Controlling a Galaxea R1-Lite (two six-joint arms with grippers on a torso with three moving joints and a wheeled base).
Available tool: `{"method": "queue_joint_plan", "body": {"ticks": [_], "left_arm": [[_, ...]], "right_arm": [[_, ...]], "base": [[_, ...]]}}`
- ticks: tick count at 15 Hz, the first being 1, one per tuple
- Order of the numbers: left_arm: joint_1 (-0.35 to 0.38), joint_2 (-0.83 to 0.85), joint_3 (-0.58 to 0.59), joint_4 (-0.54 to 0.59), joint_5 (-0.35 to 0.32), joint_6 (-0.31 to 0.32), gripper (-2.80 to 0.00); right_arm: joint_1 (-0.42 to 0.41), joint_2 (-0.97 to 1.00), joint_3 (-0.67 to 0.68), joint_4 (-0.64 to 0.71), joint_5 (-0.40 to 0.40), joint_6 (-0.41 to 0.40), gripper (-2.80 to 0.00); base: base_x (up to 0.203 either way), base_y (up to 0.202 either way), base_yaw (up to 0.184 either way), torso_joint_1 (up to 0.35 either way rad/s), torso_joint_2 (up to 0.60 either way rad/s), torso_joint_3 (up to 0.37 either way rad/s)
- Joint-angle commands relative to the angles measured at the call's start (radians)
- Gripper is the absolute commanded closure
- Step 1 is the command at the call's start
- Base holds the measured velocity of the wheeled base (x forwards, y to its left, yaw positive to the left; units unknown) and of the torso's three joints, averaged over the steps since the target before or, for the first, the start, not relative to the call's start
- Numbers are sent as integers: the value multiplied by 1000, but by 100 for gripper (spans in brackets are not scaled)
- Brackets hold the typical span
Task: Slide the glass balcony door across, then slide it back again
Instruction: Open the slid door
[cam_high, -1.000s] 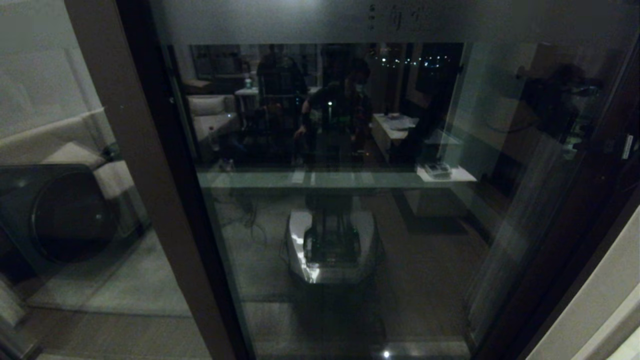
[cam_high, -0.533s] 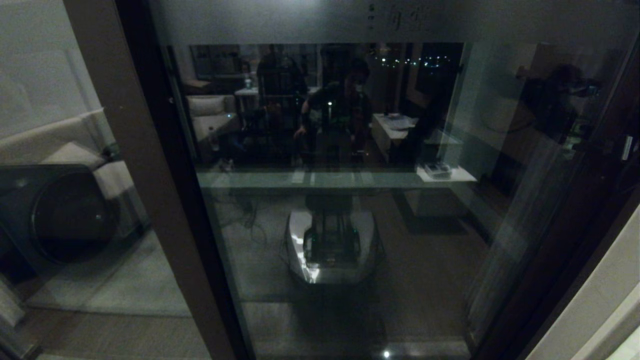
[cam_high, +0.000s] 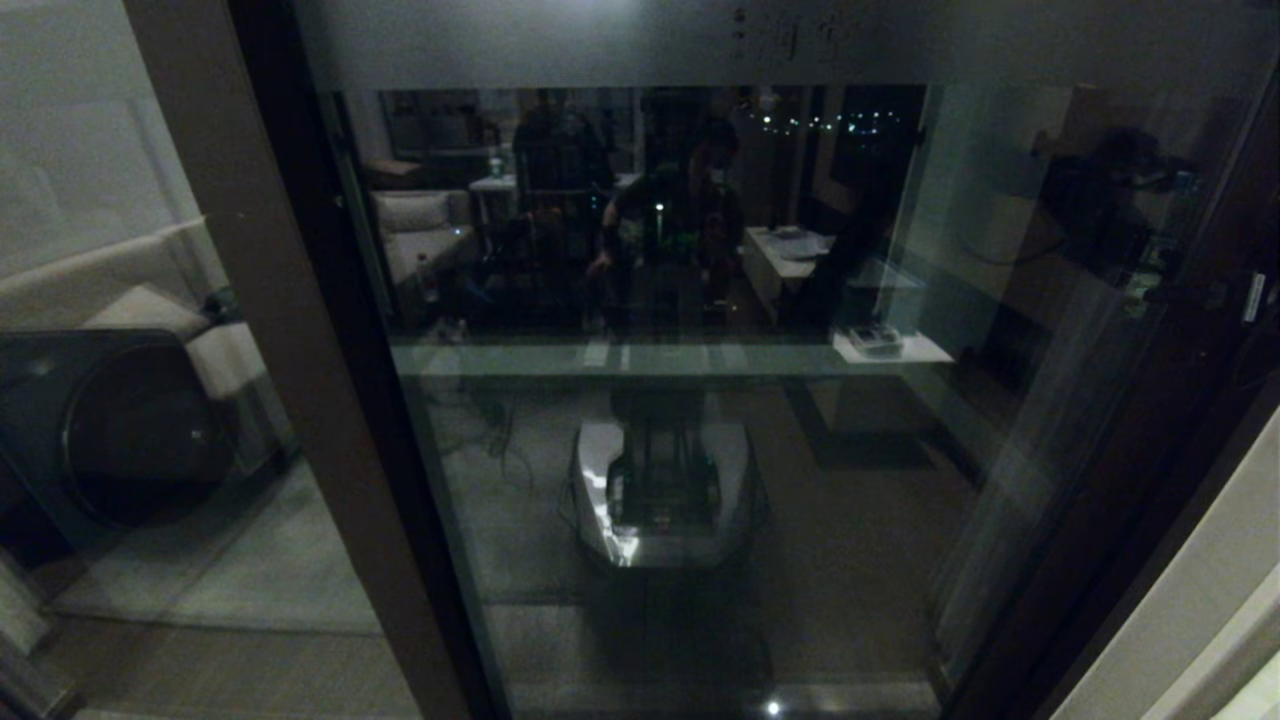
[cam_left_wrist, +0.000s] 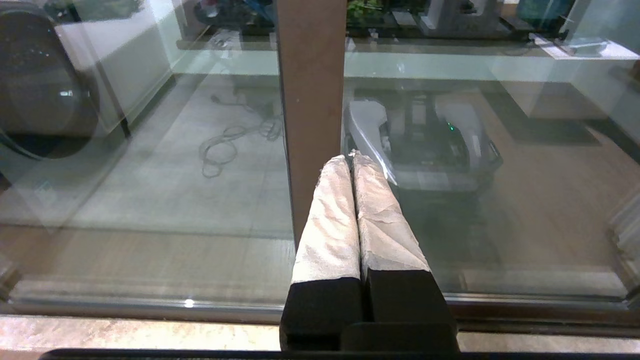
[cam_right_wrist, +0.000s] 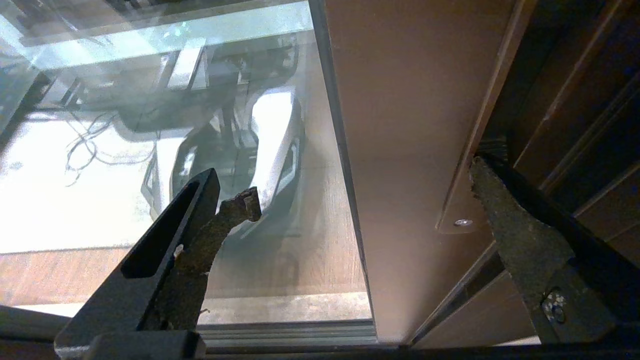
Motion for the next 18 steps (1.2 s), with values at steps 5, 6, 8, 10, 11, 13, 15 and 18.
{"method": "queue_joint_plan", "body": {"ticks": [5, 6, 8, 10, 11, 13, 15, 18], "left_arm": [[0, 0, 0, 1, 0, 0, 0], [0, 0, 0, 1, 0, 1, 0], [0, 0, 0, 1, 0, 0, 0], [0, 0, 0, 1, 0, 0, 0], [0, 0, 0, 1, 0, 1, 0], [0, 0, 0, 1, 0, 0, 0], [0, 0, 0, 1, 0, 1, 0], [0, 0, 0, 1, 0, 0, 0]], "right_arm": [[2, -2, 2, 1, 7, 1, -280], [5, -2, 2, 1, 7, 1, -280], [7, -2, 8, 1, 7, 1, -280], [10, -5, 16, 0, 8, 1, -280], [12, -9, 17, -2, 7, 1, -280], [18, -11, 23, -2, 8, 1, -280], [22, -14, 30, -5, 8, 1, -280], [31, -22, 49, -26, 7, 1, -280]], "base": [[0, 0, 0, 0, 0, 0], [0, 0, 0, 0, 0, 0], [0, 0, 0, 0, 0, 0], [0, 0, 0, 0, 0, 0], [0, 0, 0, 0, 0, 0], [0, 0, 0, 0, 0, 0], [0, 0, 0, 0, 0, 0], [0, 0, 0, 0, 0, 0]]}}
